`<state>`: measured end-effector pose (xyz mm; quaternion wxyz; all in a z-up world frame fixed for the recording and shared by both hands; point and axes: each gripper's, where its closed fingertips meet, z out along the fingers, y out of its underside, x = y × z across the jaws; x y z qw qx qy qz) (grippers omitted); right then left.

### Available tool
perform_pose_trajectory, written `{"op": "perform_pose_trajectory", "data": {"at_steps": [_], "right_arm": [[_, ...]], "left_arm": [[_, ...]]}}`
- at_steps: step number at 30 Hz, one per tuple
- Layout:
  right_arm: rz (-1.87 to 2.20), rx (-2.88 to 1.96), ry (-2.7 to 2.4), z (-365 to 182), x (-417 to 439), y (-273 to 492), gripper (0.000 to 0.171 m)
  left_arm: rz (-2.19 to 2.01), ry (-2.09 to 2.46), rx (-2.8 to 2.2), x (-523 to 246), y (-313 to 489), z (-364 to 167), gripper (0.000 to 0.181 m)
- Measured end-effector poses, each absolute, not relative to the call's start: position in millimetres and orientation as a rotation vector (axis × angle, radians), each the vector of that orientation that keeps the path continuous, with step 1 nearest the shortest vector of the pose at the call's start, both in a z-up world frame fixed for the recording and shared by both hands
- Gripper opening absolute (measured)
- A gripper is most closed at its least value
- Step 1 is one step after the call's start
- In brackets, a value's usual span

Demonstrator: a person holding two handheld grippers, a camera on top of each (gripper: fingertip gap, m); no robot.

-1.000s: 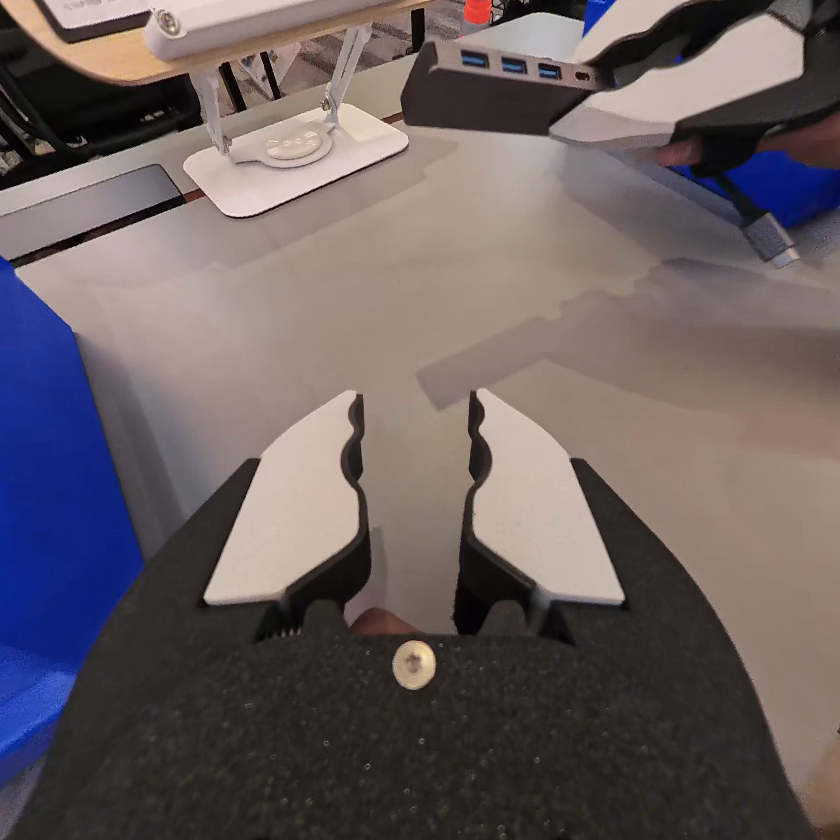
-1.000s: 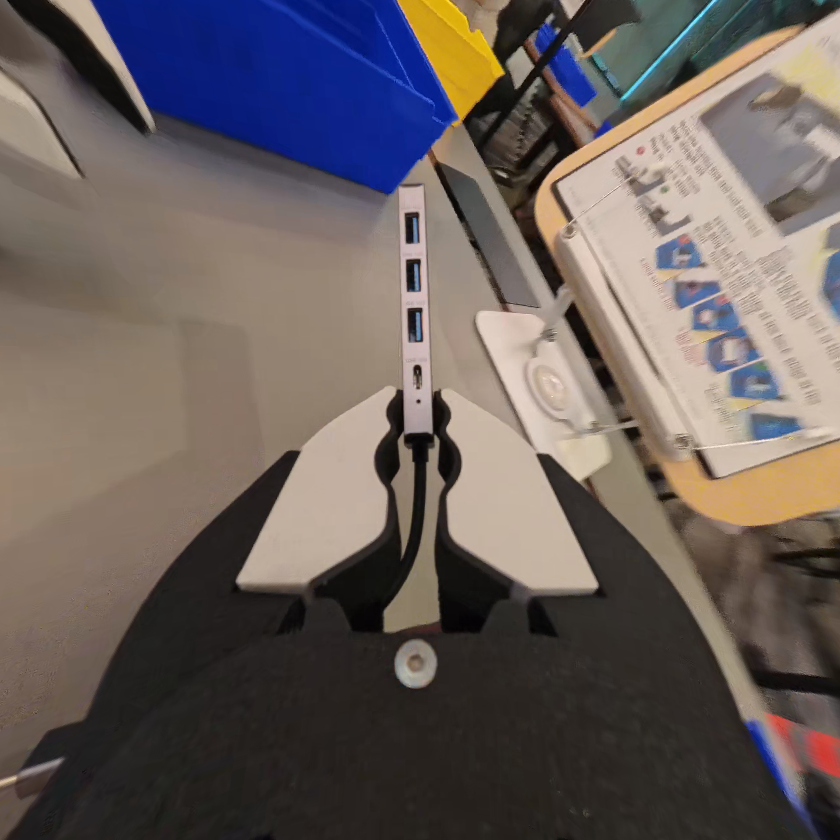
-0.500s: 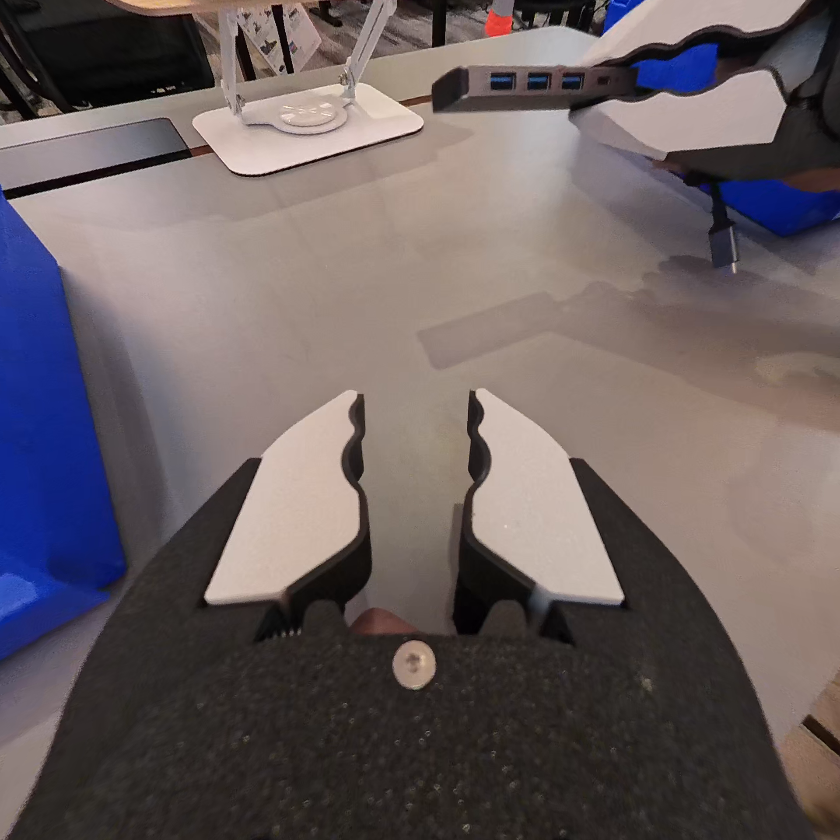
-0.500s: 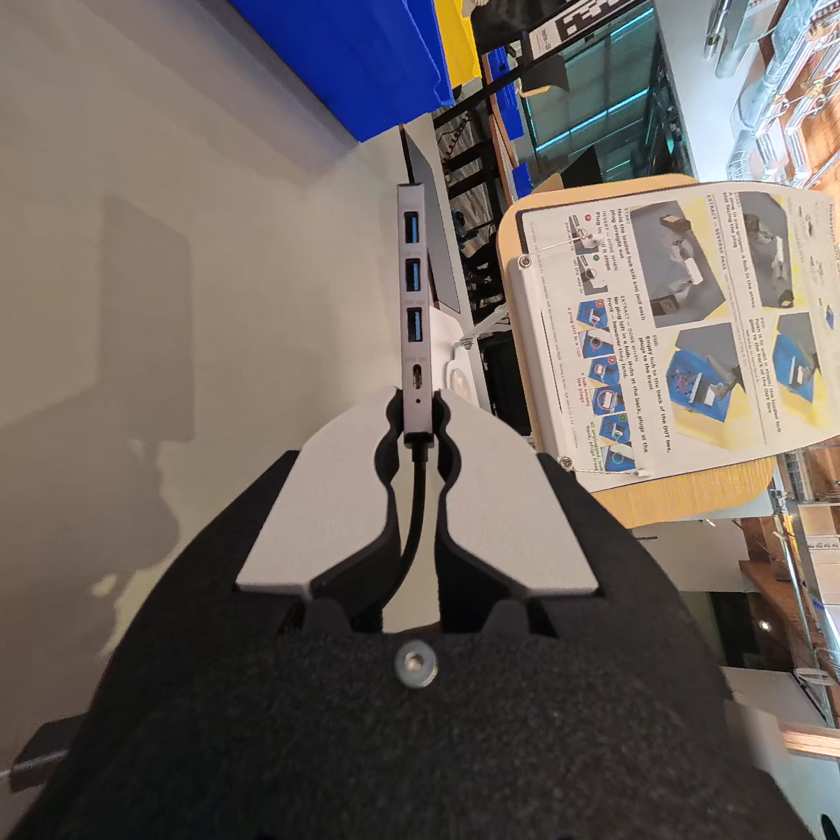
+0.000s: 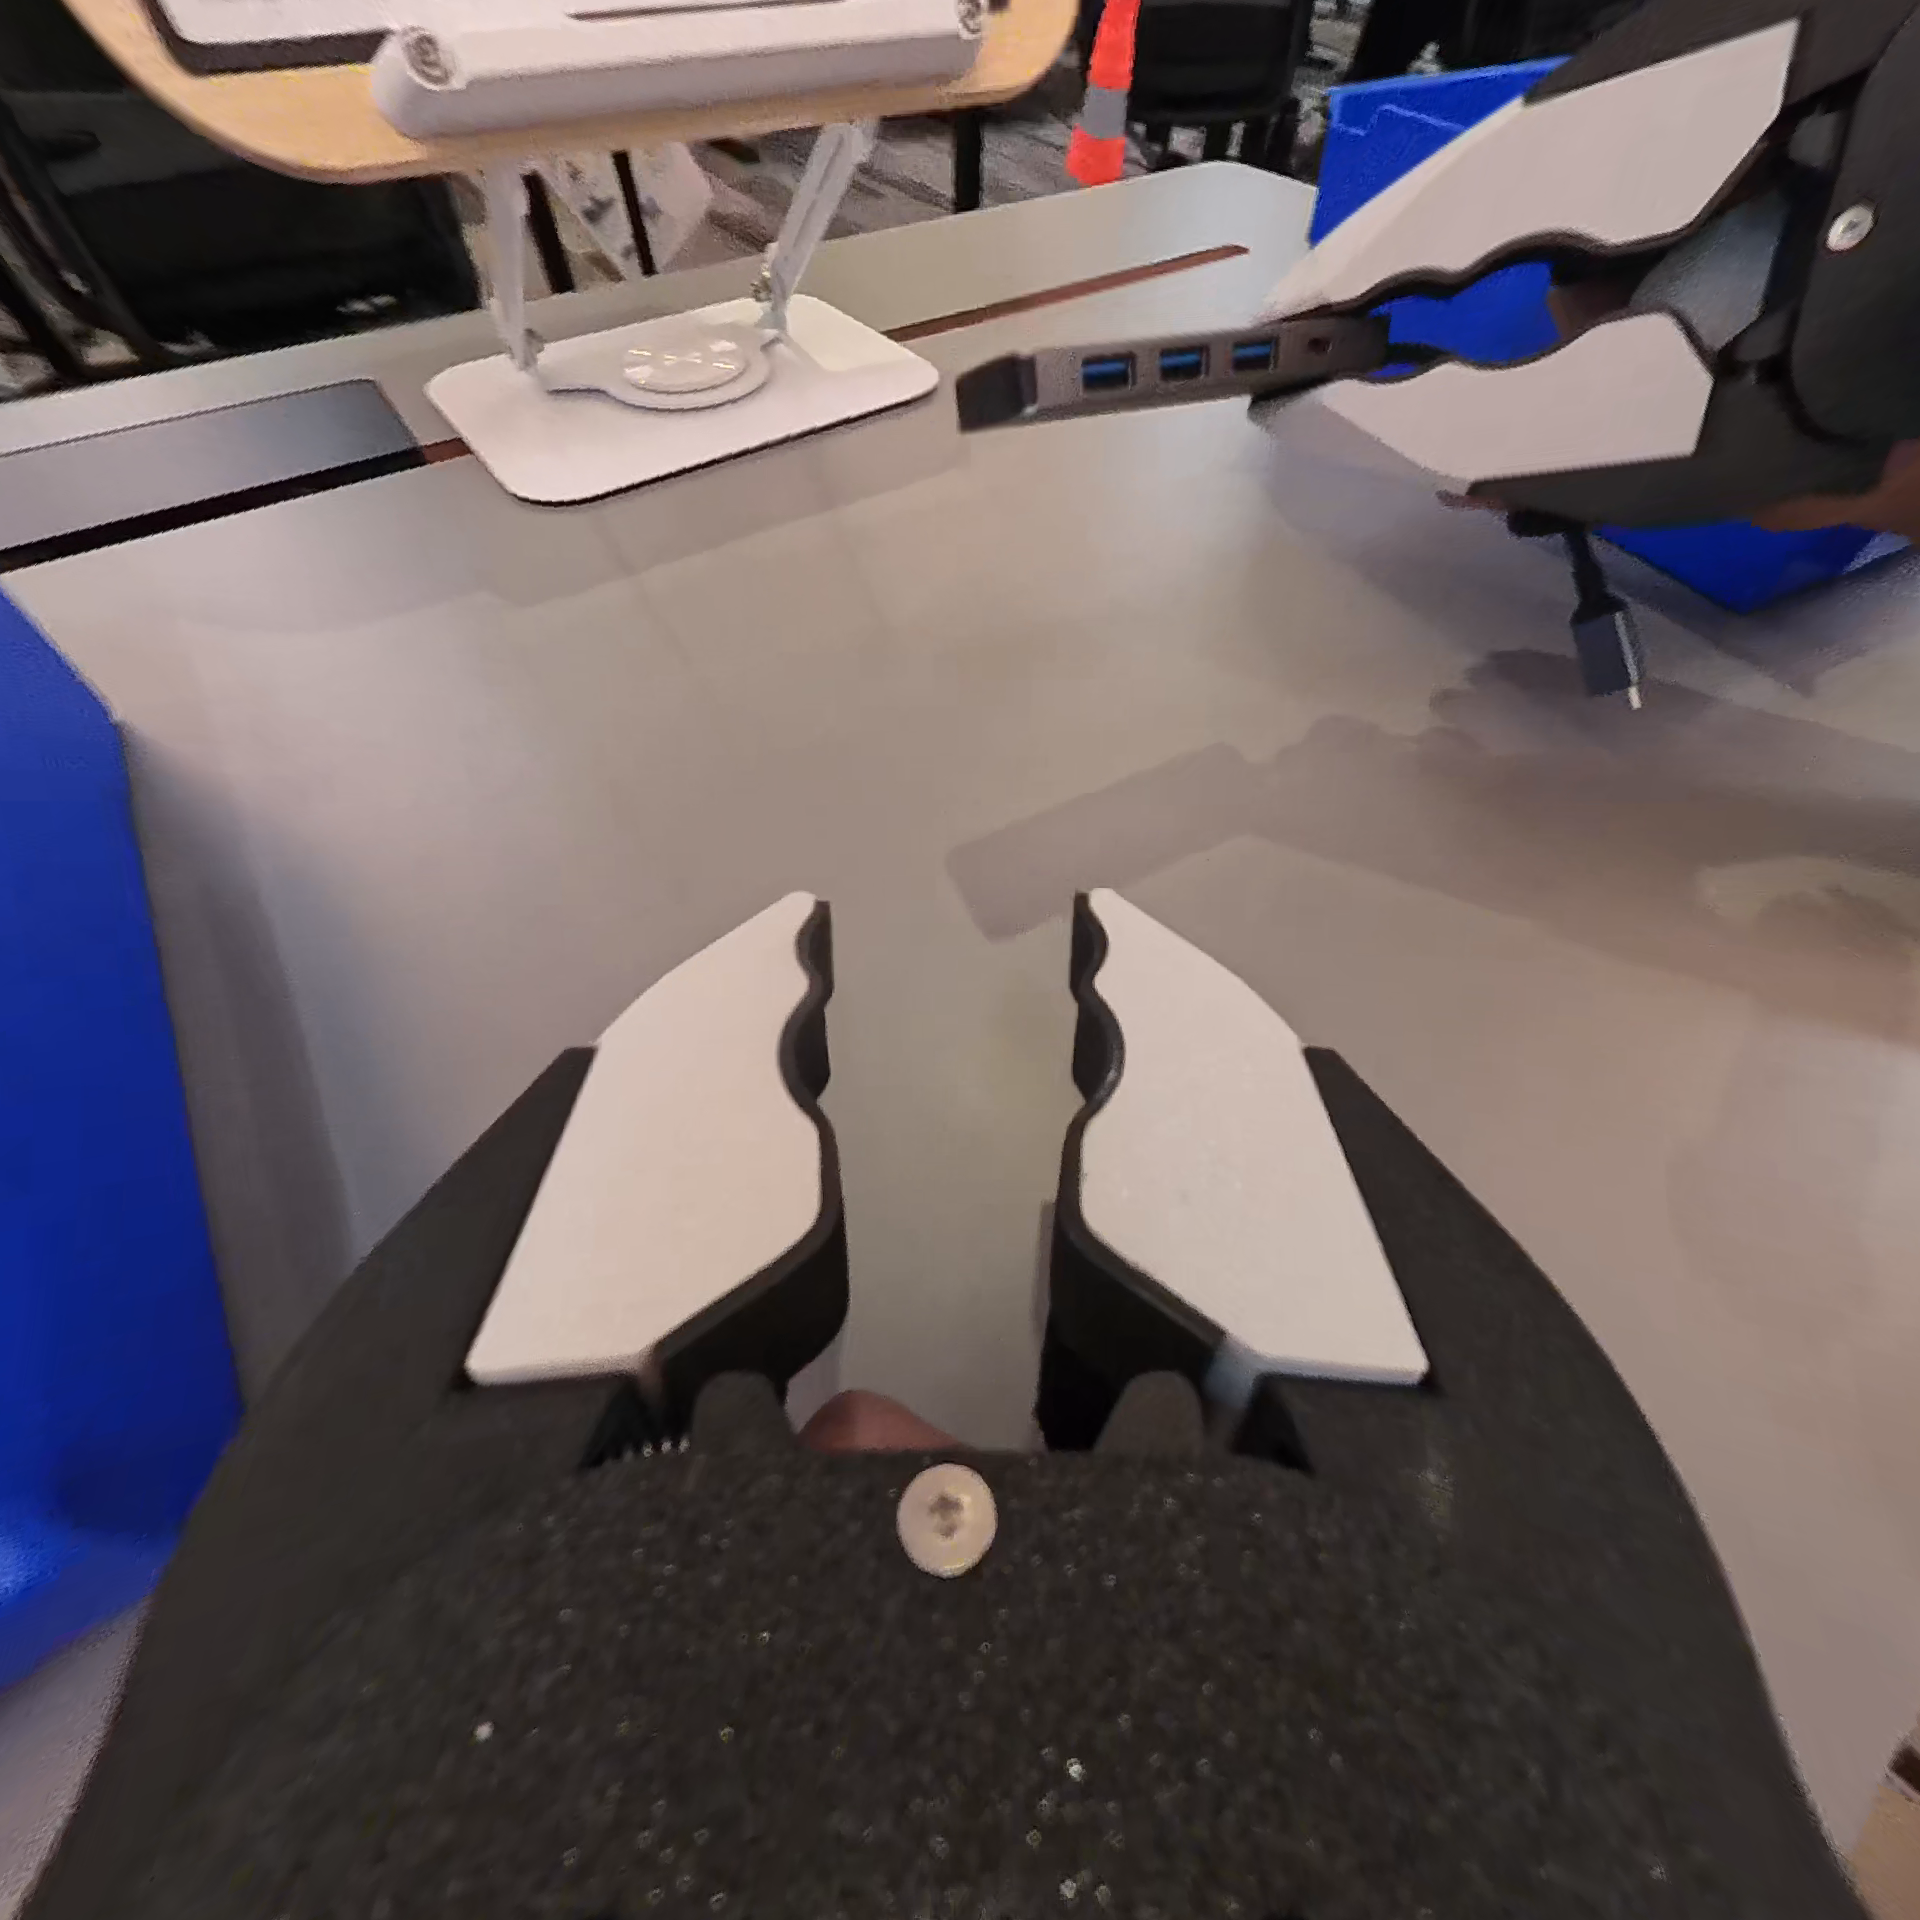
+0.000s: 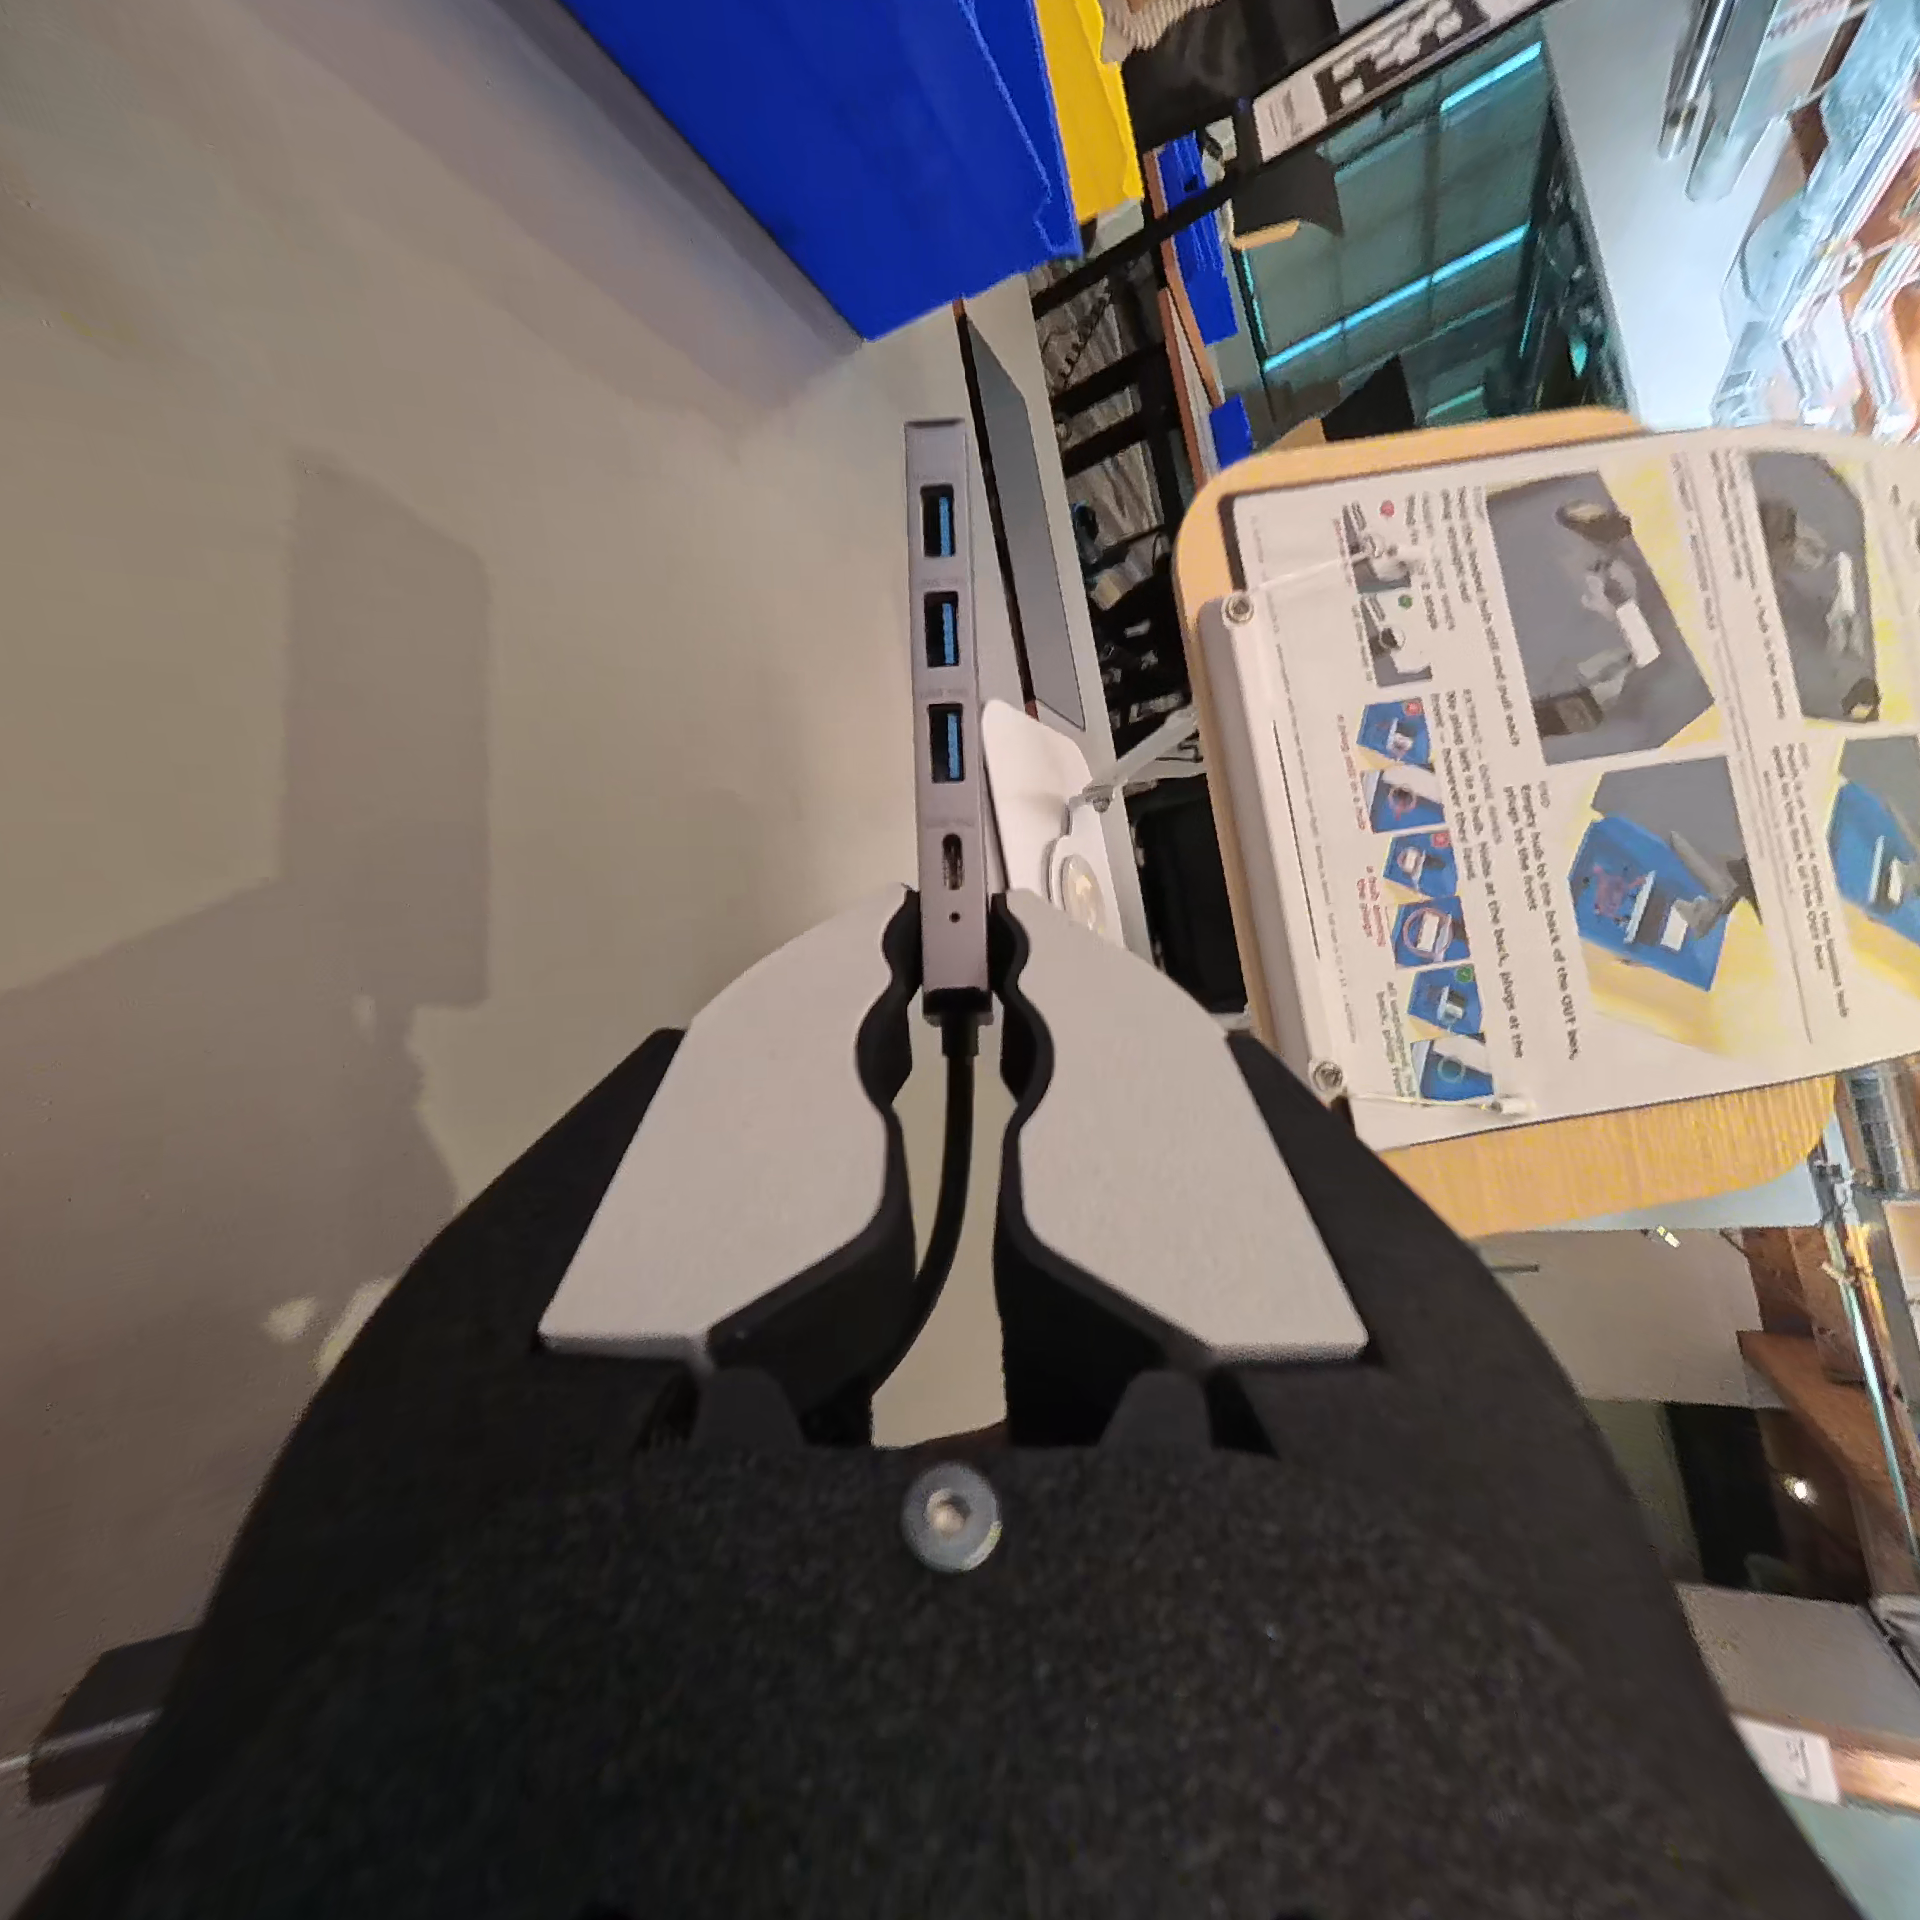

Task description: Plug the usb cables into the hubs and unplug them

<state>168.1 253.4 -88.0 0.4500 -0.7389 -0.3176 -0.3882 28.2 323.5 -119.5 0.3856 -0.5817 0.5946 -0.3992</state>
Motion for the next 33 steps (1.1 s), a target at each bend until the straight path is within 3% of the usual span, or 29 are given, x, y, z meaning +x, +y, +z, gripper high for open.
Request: {"op": "perform_pose_trajectory", "data": {"at_steps": [7, 33], "right_arm": [[-0.965, -1.826, -0.896, -99, 159, 254, 0.012], [-0.618, -2.171, -0.990, -170, 156, 244, 0.017]], "left_arm": [[-1.084, 1.539, -1.480, 47, 329, -98, 0.052], [-1.021, 1.604, -1.522, 18, 323, -128, 0.051]]}}
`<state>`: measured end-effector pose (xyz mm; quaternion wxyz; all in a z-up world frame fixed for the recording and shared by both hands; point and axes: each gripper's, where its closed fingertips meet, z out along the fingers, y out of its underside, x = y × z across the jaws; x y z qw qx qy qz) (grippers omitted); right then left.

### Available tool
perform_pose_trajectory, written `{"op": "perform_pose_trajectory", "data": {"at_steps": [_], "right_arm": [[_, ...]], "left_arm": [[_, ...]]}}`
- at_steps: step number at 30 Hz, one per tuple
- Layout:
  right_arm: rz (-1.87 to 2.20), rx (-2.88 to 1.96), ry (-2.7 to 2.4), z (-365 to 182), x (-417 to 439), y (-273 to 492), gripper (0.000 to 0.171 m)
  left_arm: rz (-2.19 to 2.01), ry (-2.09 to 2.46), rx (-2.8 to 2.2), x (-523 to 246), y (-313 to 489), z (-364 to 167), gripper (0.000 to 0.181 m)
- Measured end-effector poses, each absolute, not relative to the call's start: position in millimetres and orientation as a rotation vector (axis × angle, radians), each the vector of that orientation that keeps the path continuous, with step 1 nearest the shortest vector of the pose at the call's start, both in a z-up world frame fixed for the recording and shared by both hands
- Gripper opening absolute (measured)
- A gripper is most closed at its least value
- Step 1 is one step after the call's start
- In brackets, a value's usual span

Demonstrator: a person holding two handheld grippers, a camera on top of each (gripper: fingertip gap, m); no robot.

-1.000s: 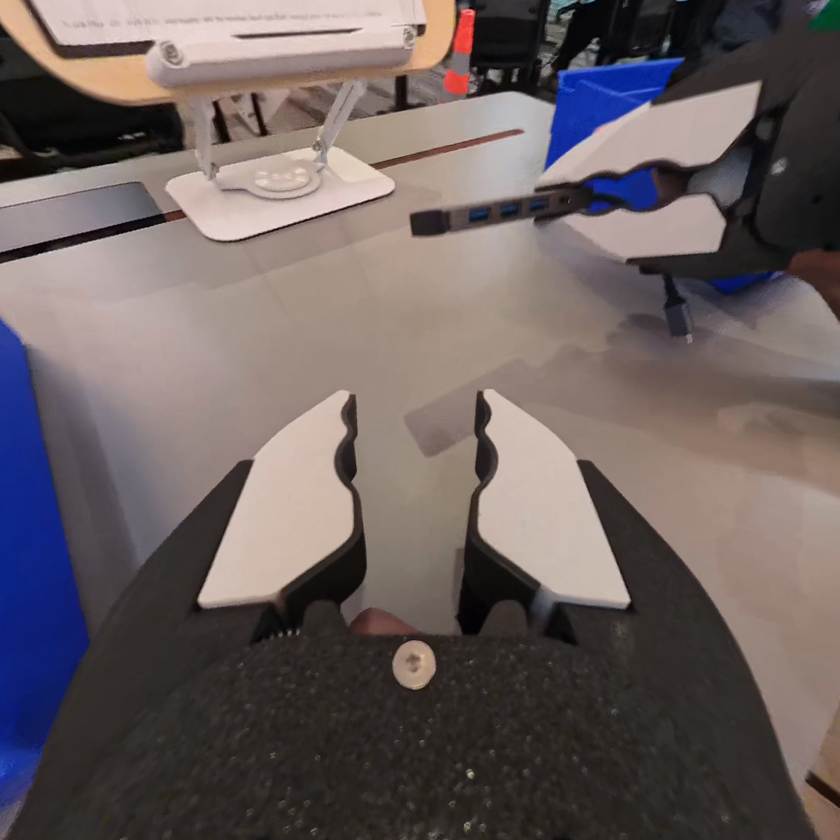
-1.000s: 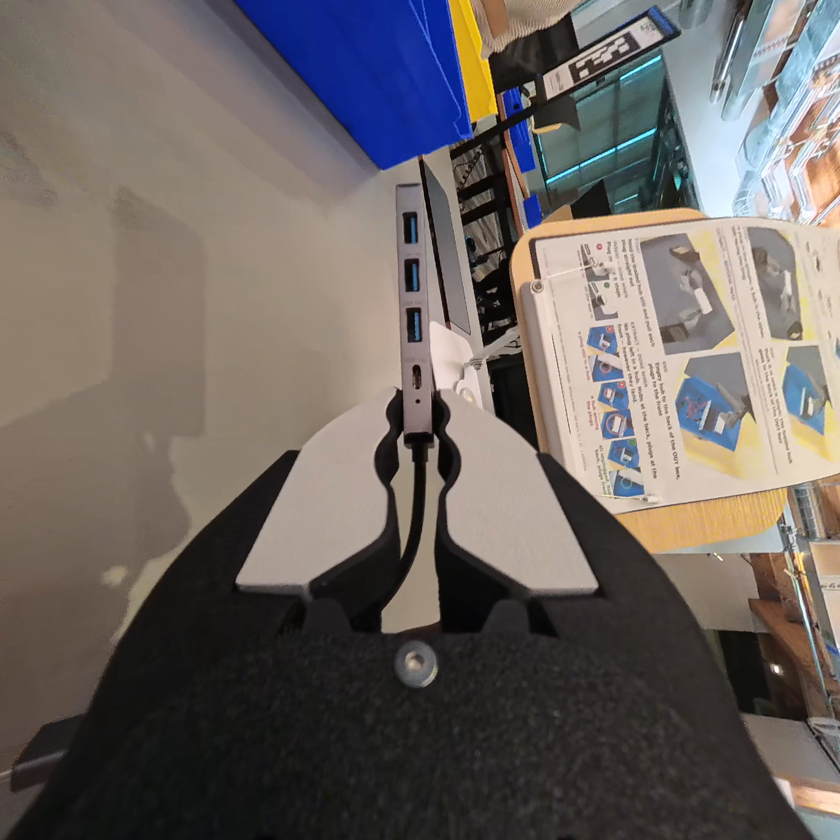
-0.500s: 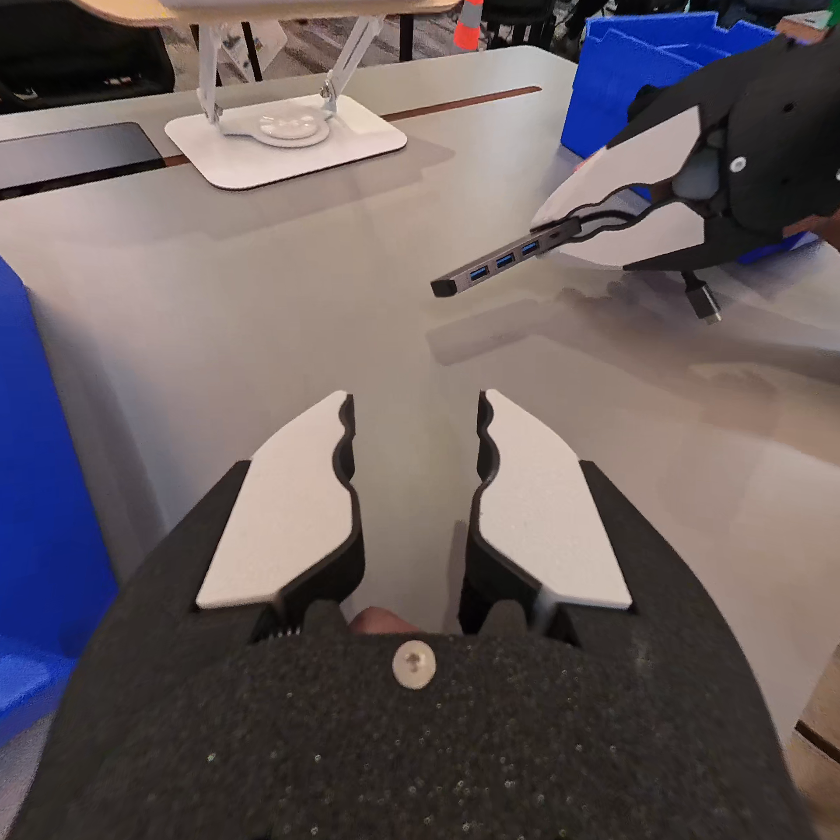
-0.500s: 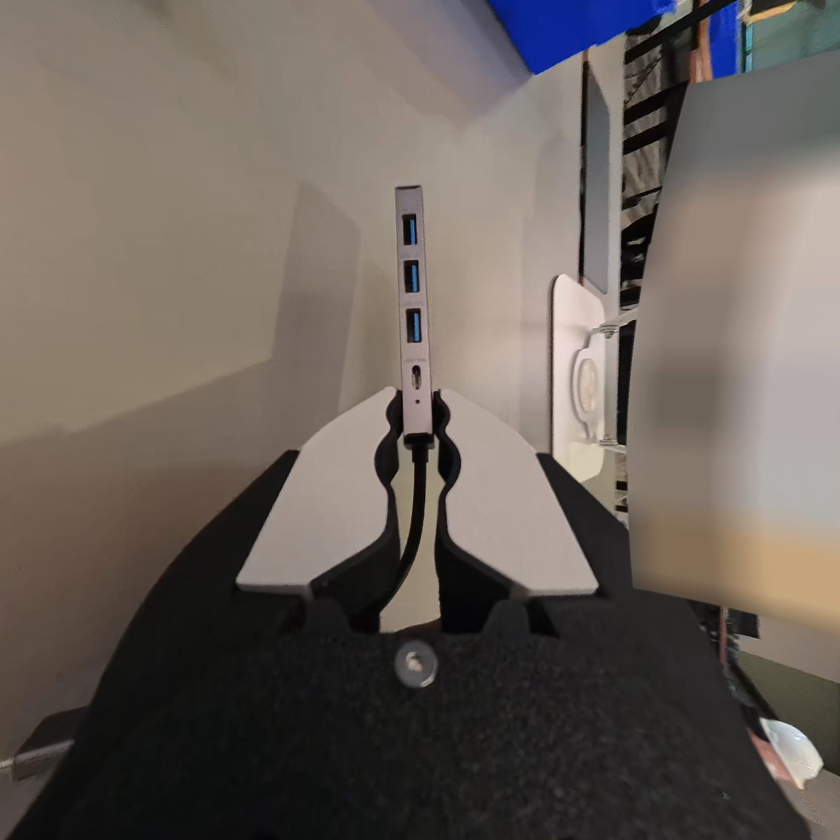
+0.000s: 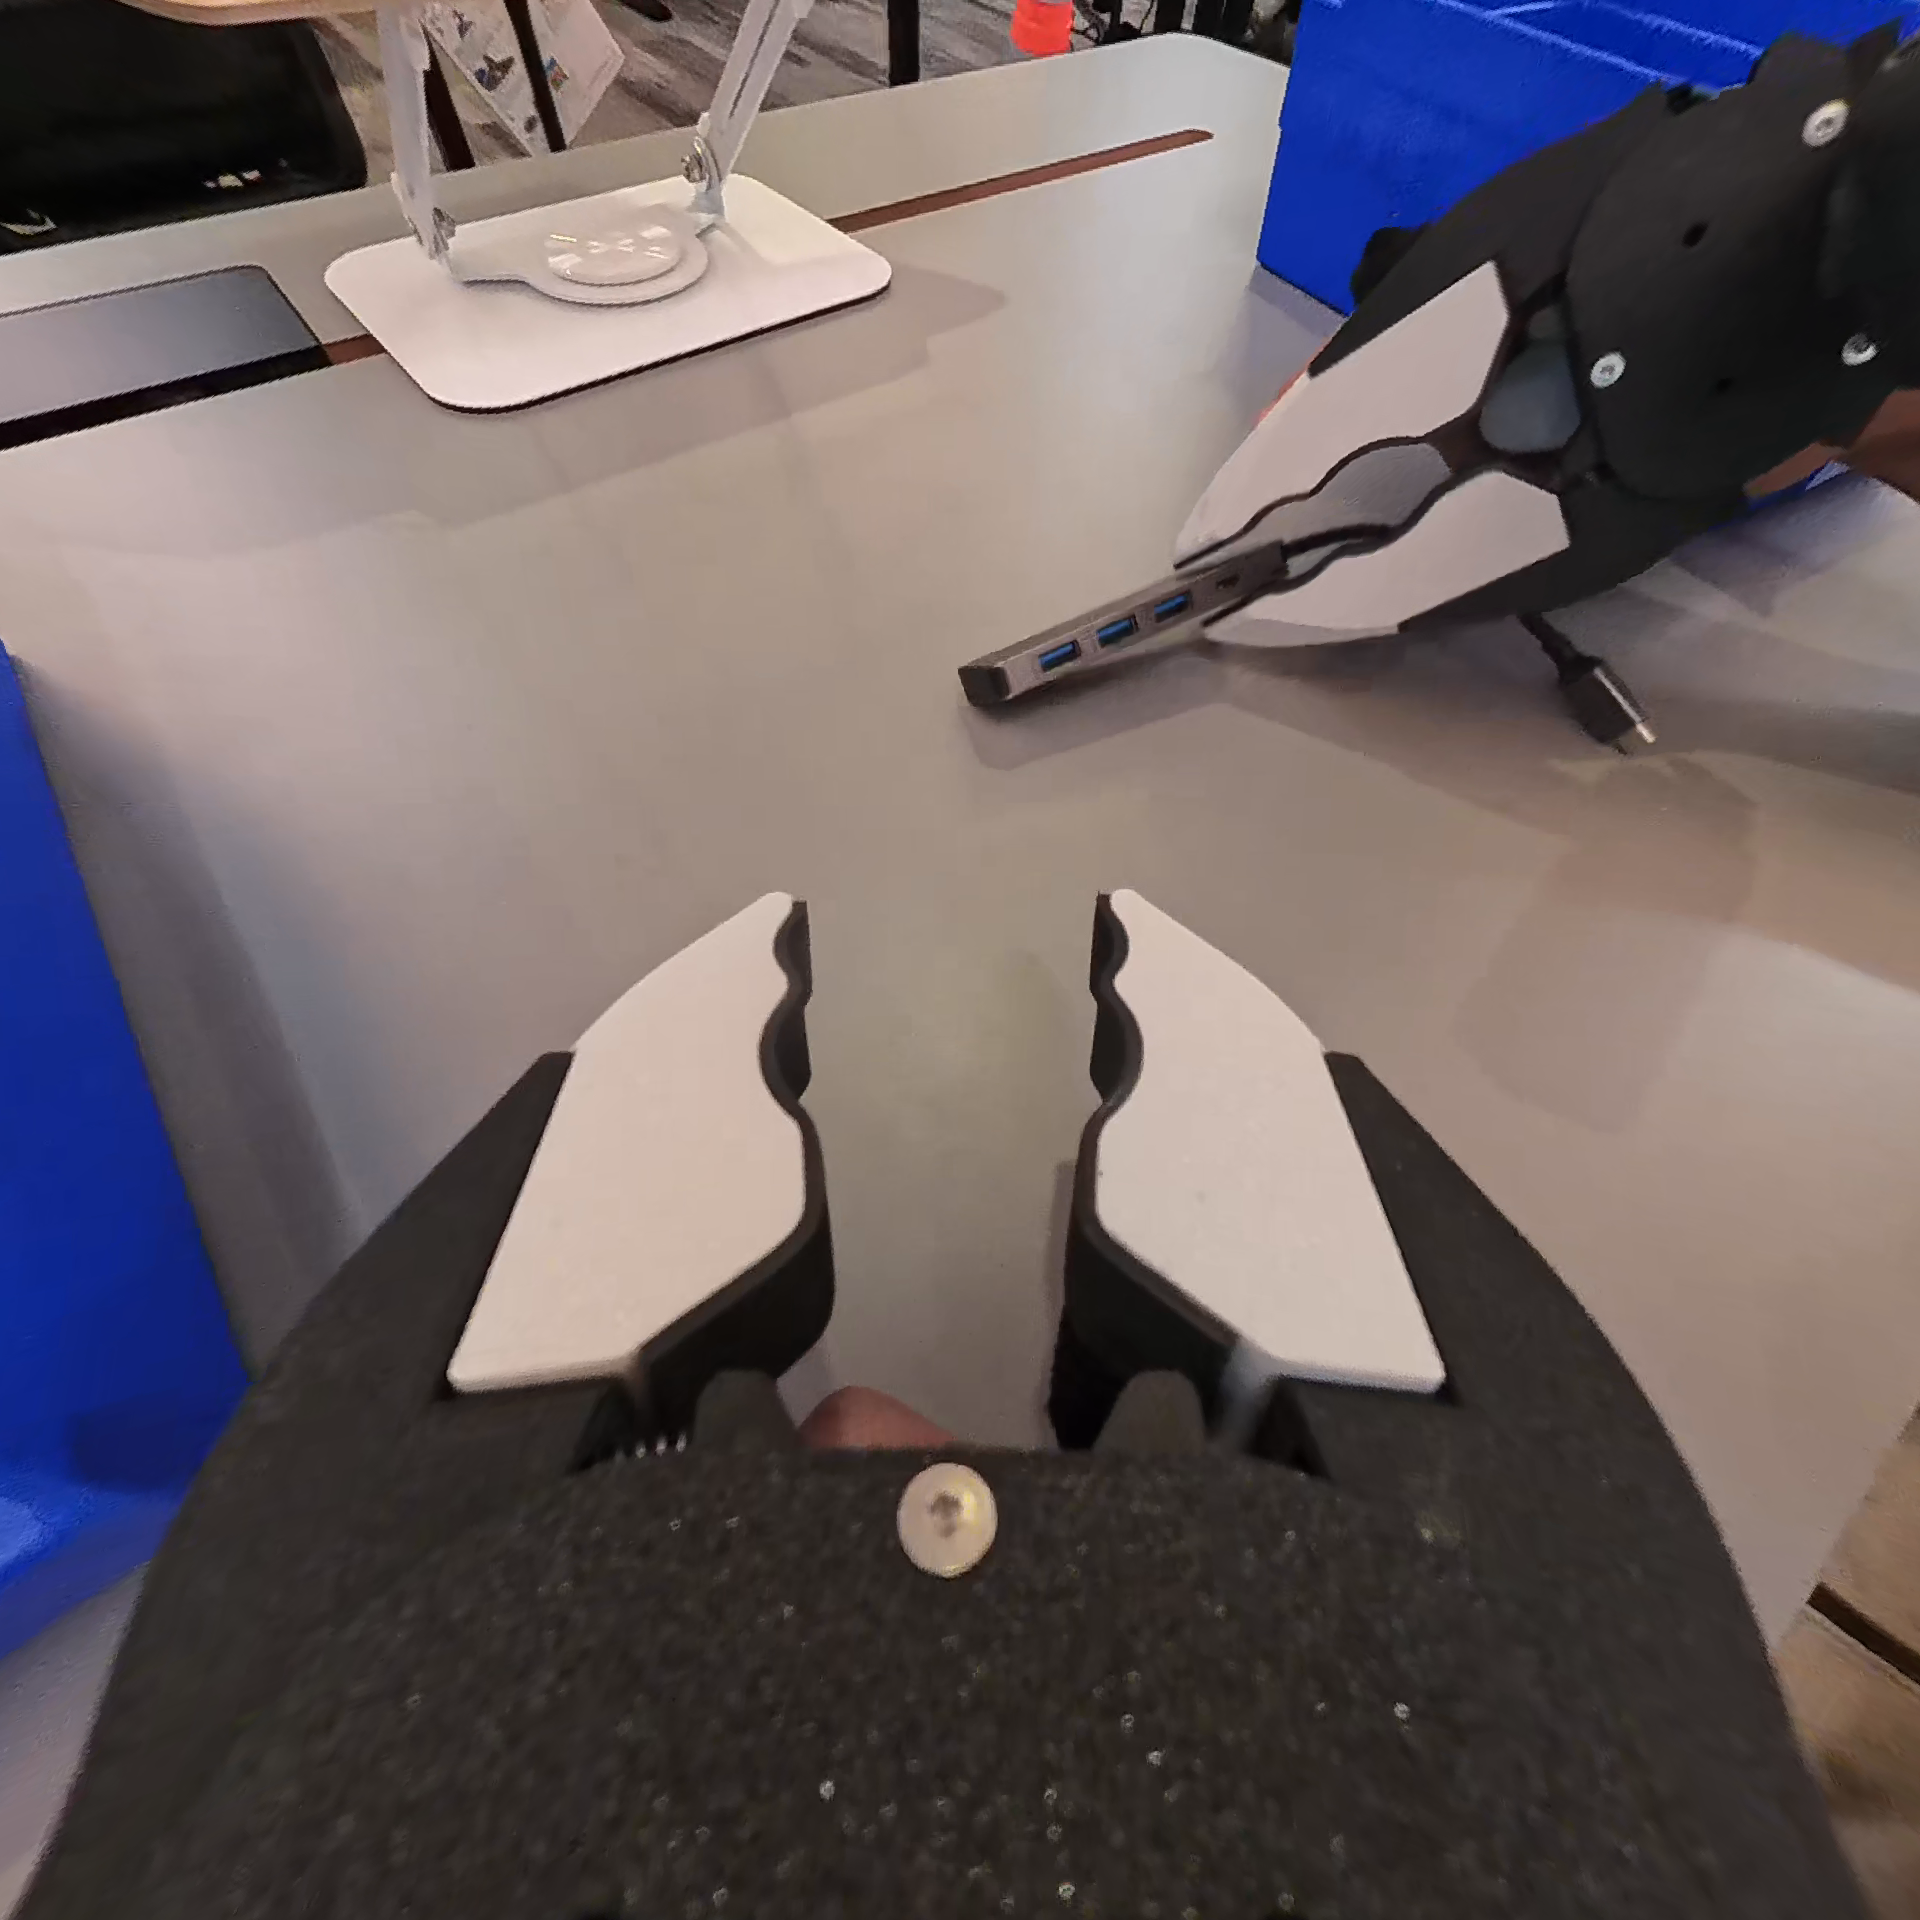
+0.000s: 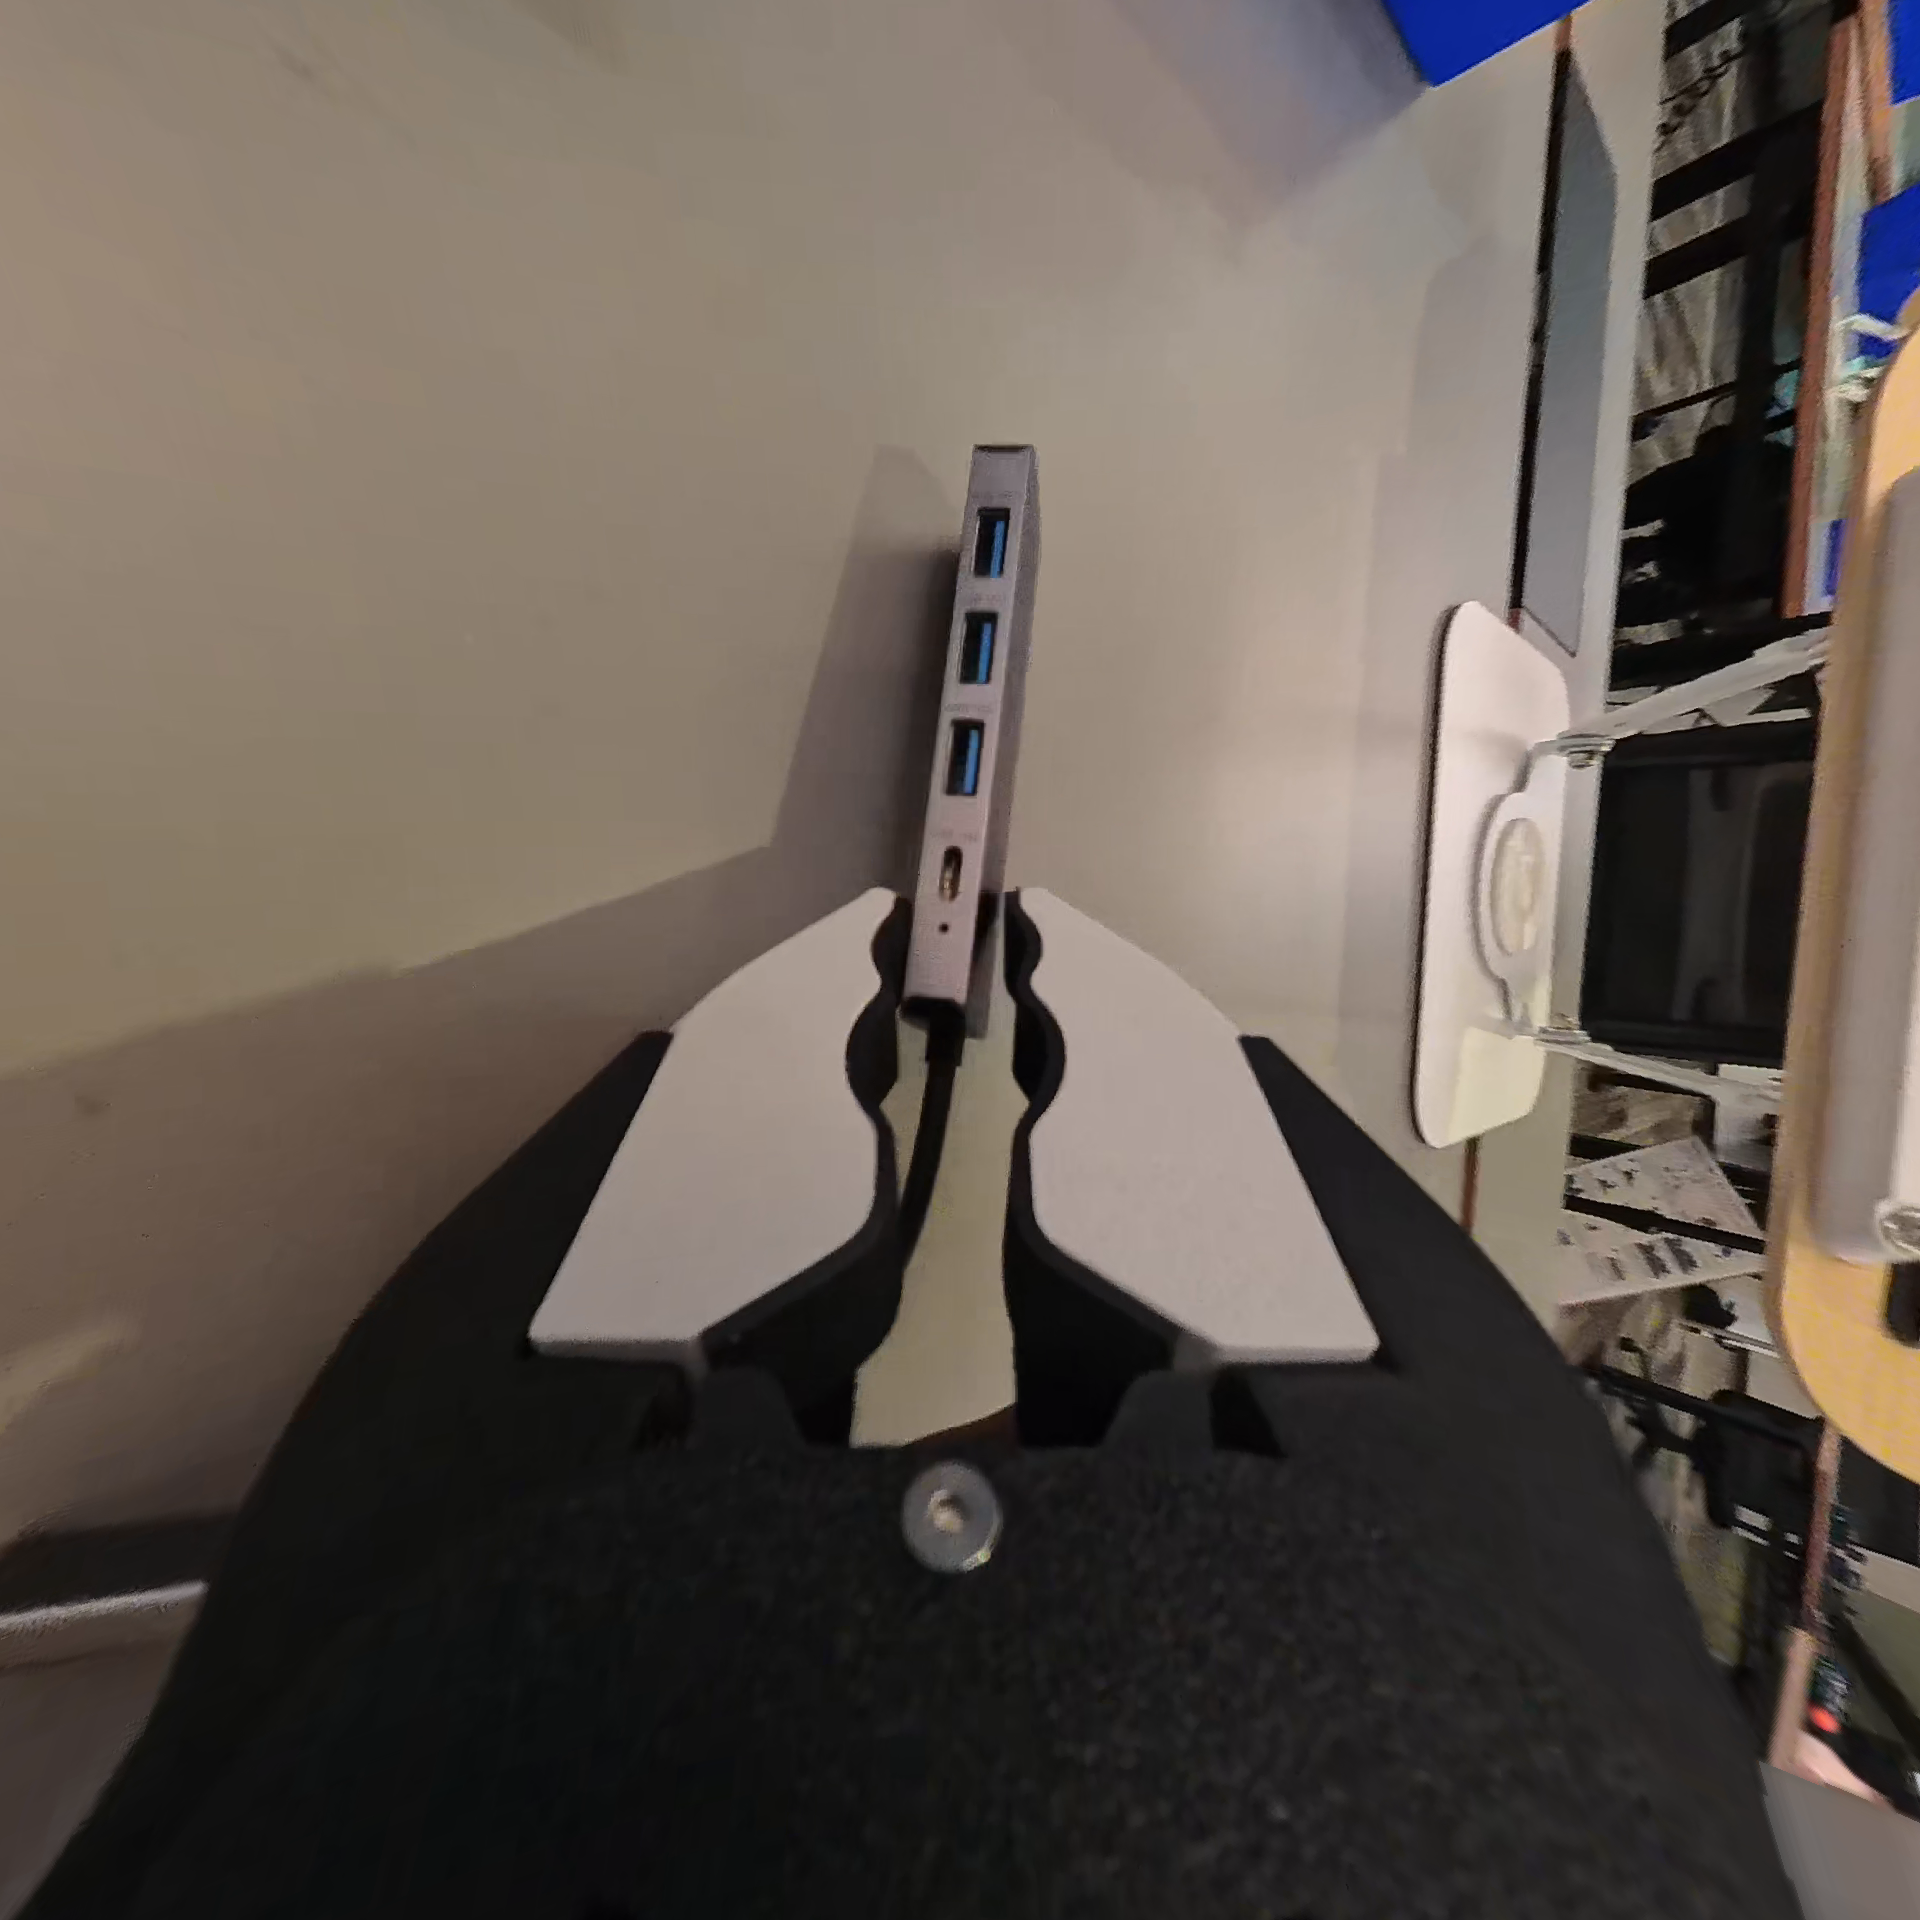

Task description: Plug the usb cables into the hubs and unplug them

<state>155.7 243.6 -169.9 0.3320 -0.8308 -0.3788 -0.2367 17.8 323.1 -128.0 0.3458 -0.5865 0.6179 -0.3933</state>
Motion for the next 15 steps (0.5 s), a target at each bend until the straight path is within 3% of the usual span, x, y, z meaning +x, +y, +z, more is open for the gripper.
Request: {"op": "perform_pose_trajectory", "data": {"at_steps": [6, 11, 15], "right_arm": [[-0.436, -2.217, -0.896, -175, 143, 243, 0.038], [-0.156, -2.302, -0.359, -161, 158, 243, 0.060], [0.170, -2.339, -0.053, -169, 163, 236, 0.052]], "left_arm": [[-1.024, 1.612, -1.514, 17, 320, -127, 0.052], [-1.036, 1.626, -1.500, 16, 316, -125, 0.052], [-1.044, 1.642, -1.486, 16, 312, -124, 0.052]]}}
